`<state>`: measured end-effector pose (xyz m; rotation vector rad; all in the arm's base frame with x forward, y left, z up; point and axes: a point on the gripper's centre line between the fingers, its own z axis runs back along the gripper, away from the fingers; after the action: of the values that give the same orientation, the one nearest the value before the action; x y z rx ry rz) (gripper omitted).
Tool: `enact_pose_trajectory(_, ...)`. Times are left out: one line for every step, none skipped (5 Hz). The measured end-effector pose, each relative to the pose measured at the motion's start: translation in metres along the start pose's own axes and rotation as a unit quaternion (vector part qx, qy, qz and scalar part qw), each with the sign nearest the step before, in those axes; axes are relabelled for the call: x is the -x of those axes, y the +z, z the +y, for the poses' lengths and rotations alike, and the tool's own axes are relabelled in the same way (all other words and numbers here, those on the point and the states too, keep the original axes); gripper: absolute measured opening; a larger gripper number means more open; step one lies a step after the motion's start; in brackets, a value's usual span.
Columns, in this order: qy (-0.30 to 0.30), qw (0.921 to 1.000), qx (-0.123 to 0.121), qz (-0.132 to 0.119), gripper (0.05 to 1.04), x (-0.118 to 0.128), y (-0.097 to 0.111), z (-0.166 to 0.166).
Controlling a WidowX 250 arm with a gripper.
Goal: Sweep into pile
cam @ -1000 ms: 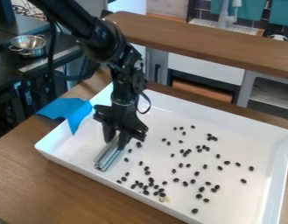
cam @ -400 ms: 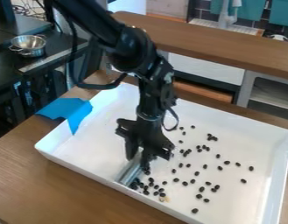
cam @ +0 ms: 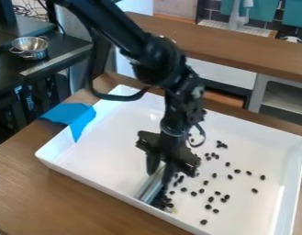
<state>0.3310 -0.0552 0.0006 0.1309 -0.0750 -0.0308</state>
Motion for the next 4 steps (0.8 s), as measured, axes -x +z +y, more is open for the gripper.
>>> enact_pose_trajectory(0.003,1.0,0.003,0.003,0.347,0.002,0.005,-0.018)
enact_pose_trajectory(0.005,0.9999,0.011,0.003,0.347,0.002,0.014,-0.038)
enact_pose_trajectory(0.01,0.9998,0.016,0.004,0.347,-0.002,0.025,-0.054)
enact_pose_trajectory(0.018,0.9996,0.018,0.011,0.347,-0.007,0.029,-0.063)
